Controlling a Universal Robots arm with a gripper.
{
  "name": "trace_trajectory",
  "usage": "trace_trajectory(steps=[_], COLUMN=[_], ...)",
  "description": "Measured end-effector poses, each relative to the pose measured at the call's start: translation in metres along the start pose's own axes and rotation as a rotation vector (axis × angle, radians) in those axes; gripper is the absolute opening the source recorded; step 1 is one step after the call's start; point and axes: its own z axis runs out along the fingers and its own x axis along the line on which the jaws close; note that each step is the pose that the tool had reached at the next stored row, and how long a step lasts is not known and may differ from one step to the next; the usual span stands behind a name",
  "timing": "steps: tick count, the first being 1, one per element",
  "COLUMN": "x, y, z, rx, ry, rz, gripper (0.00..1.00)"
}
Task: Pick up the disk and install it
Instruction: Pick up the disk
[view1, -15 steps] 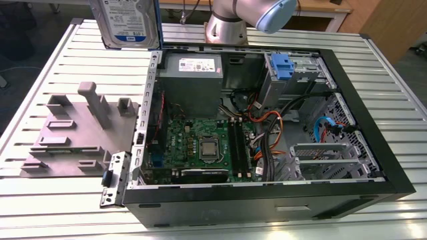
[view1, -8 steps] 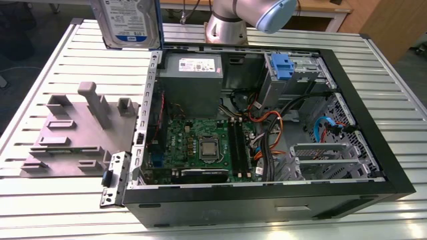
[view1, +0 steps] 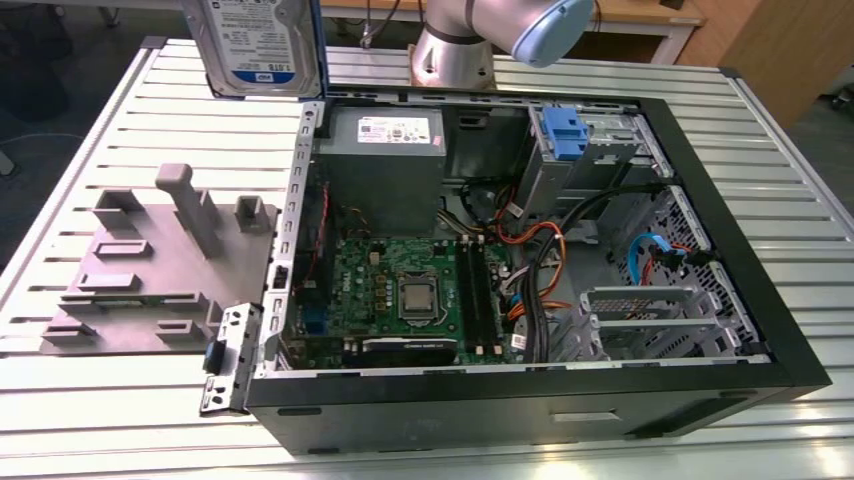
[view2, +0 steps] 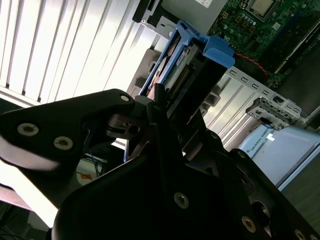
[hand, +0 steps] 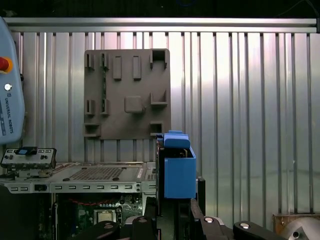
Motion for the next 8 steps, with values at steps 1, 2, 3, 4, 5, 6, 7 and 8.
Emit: trace_trajectory(steps=[1, 2, 3, 4, 5, 6, 7, 8], x=[0.0000, 0.0000, -0.0001, -0.0001, -0.0001, -0.0001, -0.0001, -0.0001], y=[0.0000, -0.0004, -0.0010, -0.0016, -0.0024, -0.0035, -0.0045, -0.0056], z=[0.0000, 0.0000, -0.0001, 0.0000, 0.0000, 0.0000, 0.0000, -0.0001], rx=[0.0000, -0.0001, -0.0001, 0.0000, -0.0001, 0.0000, 0.0000, 0.0000], ry=[0.0000, 0.0001, 0.0001, 0.0000, 0.0000, 0.0000, 0.0000, 0.0000], rz=[0.000, 0.000, 0.000, 0.000, 0.000, 0.000, 0.000, 0.000], gripper=[0.35, 0.35, 0.35, 0.35, 0.35, 0.35, 0.35, 0.35])
